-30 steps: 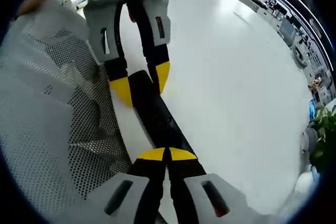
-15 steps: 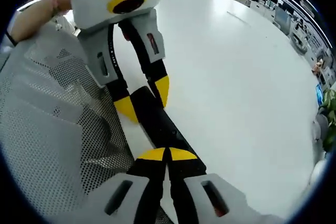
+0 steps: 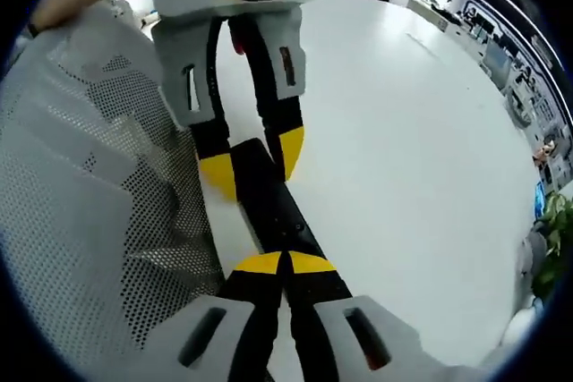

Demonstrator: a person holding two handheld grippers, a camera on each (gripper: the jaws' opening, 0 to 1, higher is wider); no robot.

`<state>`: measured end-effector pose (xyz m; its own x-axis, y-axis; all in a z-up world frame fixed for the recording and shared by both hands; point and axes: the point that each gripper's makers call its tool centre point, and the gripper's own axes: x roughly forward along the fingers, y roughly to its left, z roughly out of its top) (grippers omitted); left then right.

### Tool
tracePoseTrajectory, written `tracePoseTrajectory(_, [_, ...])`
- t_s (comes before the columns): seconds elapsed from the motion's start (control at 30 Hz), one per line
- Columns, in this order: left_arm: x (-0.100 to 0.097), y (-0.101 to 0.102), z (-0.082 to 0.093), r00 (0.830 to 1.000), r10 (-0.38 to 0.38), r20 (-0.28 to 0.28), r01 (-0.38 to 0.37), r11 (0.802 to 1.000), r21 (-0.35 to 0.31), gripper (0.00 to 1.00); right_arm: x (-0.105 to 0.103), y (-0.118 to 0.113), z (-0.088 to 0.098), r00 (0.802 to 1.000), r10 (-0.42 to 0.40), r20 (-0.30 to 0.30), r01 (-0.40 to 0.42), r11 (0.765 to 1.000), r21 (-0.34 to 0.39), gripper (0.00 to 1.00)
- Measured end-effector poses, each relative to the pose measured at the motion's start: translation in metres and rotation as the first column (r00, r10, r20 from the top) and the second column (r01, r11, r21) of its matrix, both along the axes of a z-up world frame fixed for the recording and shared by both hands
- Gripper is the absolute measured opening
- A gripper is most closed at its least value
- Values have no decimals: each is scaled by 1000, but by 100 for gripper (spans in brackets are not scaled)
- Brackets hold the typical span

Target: Press the specified remote control buttons in sequence, fully releasing each button before pressing the next.

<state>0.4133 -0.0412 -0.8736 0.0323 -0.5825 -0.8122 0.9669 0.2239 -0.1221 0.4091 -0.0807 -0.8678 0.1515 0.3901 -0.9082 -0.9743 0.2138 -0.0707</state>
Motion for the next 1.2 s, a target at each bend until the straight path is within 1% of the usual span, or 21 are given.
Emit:
tracePoseTrajectory(0.03, [0, 0, 0, 1000, -1, 0, 1, 1000, 0, 18, -1, 0, 0, 1000, -7, -3, 7, 1000, 2, 0])
tracePoseTrajectory(0.1, [0, 0, 0, 1000, -1, 1, 1, 1000, 0, 18, 1, 0, 0, 997, -64, -35, 65, 998, 22, 0])
tracePoseTrajectory(0.13, [0, 0, 0, 1000, -1, 2, 1, 1000, -1, 18, 1, 0, 1, 991, -106, -79, 110, 993, 43, 0])
tracePoseTrajectory(0.2, [0, 1, 0, 1000, -5, 7, 5, 1000, -4, 19, 2, -1, 2, 978, -160, -131, 170, 983, 64, 0])
tracePoseTrajectory(0.23, [-1, 1, 0, 1000, -8, 10, 8, 1000, -4, 19, 3, -1, 2, 974, -174, -143, 185, 980, 69, 0])
tracePoseTrajectory(0.27, [-1, 1, 0, 1000, -13, 15, 13, 1000, -4, 19, 5, -2, 3, 976, -172, -136, 182, 981, 68, 0])
tracePoseTrajectory(0.3, [-1, 1, 0, 1000, -16, 17, 16, 1000, -3, 19, 9, -1, 4, 980, -172, -98, 179, 982, 68, 0])
tracePoseTrajectory(0.37, [-1, 0, 0, 1000, -19, 15, 19, 1000, -2, 19, 13, 1, 5, 987, -148, -62, 152, 986, 68, 0])
tracePoseTrajectory(0.4, [-1, 0, 0, 1000, -22, 16, 22, 1000, -1, 19, 13, 2, 5, 985, -157, -66, 162, 984, 73, 0])
tracePoseTrajectory(0.47, [-1, 0, 0, 1000, -25, 16, 25, 1000, -1, 19, 15, 2, 5, 987, -152, -52, 156, 985, 69, 0])
tracePoseTrajectory(0.53, [-1, 0, 0, 1000, -26, 16, 26, 1000, -1, 19, 14, 1, 0, 987, -150, -57, 154, 986, 60, 0])
tracePoseTrajectory(0.57, [-2, -1, 0, 999, -31, 20, 31, 1000, 1, 18, 14, 1, 1, 989, -142, -48, 145, 988, 62, 0])
tracePoseTrajectory(0.7, [-1, -1, 0, 999, -35, 22, 35, 999, 4, 18, 16, 1, 1, 984, -169, -60, 173, 982, 71, 0])
tracePoseTrajectory(0.73, [-1, -1, 0, 999, -36, 22, 36, 999, 4, 18, 16, 1, 1, 977, -198, -81, 204, 976, 75, 0])
tracePoseTrajectory(0.77, [-1, -1, 0, 999, -36, 21, 35, 999, 4, 18, 17, 0, 1, 975, -207, -87, 213, 974, 76, 0])
tracePoseTrajectory(0.9, [-1, -1, -1, 999, -40, 23, 40, 999, 7, 18, 16, 1, 0, 976, -200, -89, 207, 975, 76, 0])
tracePoseTrajectory(1.0, [-1, -1, -1, 999, -38, 22, 37, 999, 5, 18, 17, 0, 1, 966, -234, -109, 244, 965, 92, 0])
tracePoseTrajectory(1.03, [-2, -1, 0, 999, -35, 21, 35, 999, 4, 18, 17, -1, 1, 960, -247, -128, 261, 960, 103, 0])
tracePoseTrajectory(1.1, [-2, -1, 0, 999, -30, 20, 30, 1000, 2, 18, 18, -3, 1, 950, -274, -152, 289, 953, 91, 0])
tracePoseTrajectory(1.17, [-2, -1, 0, 999, -30, 20, 30, 1000, 3, 18, 20, -6, 2, 953, -272, -133, 285, 955, 85, 0])
tracePoseTrajectory(1.2, [-2, -1, 0, 999, -30, 19, 30, 1000, 3, 18, 21, -10, 2, 950, -284, -128, 295, 953, 74, 0])
